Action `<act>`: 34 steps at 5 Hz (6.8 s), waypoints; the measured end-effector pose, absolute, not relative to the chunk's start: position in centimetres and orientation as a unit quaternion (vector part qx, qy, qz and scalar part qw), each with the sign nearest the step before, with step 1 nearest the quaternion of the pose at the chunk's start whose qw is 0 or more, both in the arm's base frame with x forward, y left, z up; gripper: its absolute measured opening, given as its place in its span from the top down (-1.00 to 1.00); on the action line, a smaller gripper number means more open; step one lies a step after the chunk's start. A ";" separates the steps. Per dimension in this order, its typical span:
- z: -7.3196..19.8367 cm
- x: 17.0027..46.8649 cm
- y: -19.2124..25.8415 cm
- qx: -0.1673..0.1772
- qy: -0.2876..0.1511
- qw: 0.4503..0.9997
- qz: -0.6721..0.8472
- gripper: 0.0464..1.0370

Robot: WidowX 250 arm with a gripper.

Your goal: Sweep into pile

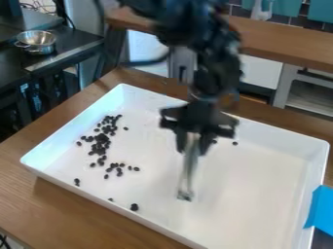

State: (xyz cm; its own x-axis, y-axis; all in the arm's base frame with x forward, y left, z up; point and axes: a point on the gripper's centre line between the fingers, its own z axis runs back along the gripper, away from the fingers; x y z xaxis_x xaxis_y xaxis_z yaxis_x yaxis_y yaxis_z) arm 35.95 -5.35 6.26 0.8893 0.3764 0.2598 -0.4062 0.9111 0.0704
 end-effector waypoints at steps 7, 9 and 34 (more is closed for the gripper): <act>2.7 34.3 7.0 0.013 -0.121 0.984 0.127 0.33; 4.9 33.9 13.6 0.018 -0.114 0.989 0.090 0.33; 6.3 36.3 2.8 -0.051 -0.195 0.971 0.128 0.33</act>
State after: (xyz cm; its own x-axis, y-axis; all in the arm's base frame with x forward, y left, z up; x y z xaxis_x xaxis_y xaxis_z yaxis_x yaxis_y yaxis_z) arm 36.31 2.79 6.29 0.8914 0.2684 0.3653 -0.2286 0.9621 -0.1489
